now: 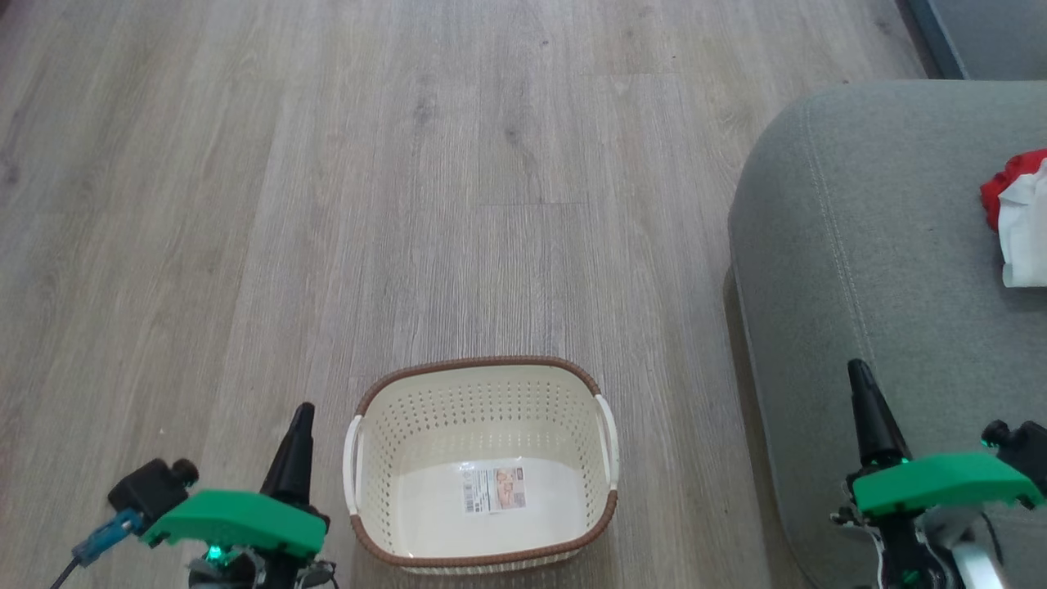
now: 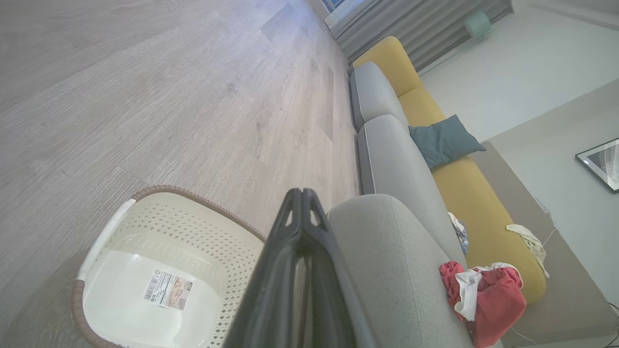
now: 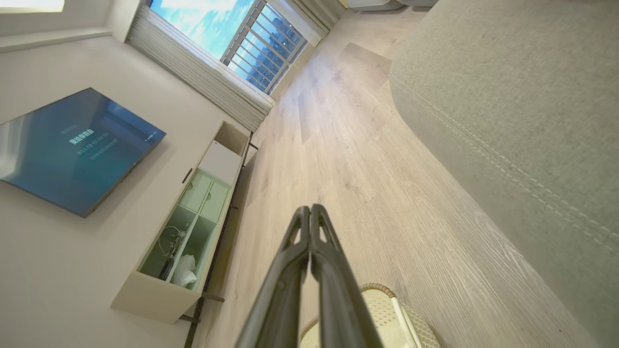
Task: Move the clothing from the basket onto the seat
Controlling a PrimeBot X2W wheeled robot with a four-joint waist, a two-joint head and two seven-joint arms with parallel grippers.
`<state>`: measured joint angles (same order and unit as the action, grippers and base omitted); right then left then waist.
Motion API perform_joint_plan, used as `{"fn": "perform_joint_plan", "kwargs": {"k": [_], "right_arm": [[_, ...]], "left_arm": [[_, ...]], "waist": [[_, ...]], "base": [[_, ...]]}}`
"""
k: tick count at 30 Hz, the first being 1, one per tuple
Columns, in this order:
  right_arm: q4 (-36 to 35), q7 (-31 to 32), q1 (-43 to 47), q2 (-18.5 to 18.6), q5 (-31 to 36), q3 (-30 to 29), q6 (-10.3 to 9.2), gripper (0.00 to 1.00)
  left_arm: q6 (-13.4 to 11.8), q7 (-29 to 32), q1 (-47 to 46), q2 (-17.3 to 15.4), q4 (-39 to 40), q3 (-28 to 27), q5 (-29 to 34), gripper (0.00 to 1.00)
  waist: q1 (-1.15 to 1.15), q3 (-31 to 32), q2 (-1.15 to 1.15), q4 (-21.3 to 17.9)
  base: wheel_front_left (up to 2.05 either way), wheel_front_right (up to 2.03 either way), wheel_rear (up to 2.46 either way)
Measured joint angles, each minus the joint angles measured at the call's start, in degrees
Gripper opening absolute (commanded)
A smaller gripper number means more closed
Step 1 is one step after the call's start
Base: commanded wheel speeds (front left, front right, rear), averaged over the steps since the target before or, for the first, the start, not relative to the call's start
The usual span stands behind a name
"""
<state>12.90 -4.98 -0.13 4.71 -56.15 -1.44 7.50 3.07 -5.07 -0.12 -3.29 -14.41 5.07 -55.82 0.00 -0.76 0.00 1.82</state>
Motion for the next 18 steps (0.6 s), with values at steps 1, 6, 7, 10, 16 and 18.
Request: {"fn": "perform_joint_plan", "kwargs": {"k": [1,6,7,10,16,18], "right_arm": [[0.1,0.2,-0.2,0.0,-0.6,0.0,0.0,0.0],[0.3,1.2,-0.6,-0.1,-4.1,-0.4,0.0,0.0],[0.3,1.3,-0.6,-0.1,-4.6,-0.5,0.0,0.0],[0.4,1.8,-0.6,-0.3,-6.3,-0.7,0.0,0.0],[0.6,2.5,-0.6,-0.5,-9.2,-1.3,0.0,0.0],[0.6,2.9,-0.6,-0.5,-10.3,-1.5,0.0,0.0]], "left_arm": [[0.3,0.1,0.0,0.0,0.0,-0.1,-0.6,0.0],[0.7,1.1,0.0,0.0,-0.1,-1.3,-4.2,0.0],[0.8,1.2,0.0,0.0,-0.1,-1.4,-4.7,0.0],[0.8,1.6,-0.1,0.0,-0.3,-1.5,-6.4,0.0],[0.9,2.6,-0.1,0.0,-0.4,-2.0,-9.3,0.0],[1.3,3.0,-0.3,0.0,-0.5,-2.4,-10.5,0.0]], "waist": [[0.0,0.0,0.0,0.0],[0.0,0.1,0.0,-0.2],[0.0,0.1,0.0,-0.2],[0.0,0.1,0.0,-0.3],[0.0,0.1,0.0,-0.5],[0.0,0.2,0.0,-0.5]], "base": [[0.0,0.0,0.0],[0.0,0.0,0.0],[0.0,0.0,0.0],[0.0,0.0,0.0],[0.0,0.0,0.0],[0.0,0.0,0.0]]}}
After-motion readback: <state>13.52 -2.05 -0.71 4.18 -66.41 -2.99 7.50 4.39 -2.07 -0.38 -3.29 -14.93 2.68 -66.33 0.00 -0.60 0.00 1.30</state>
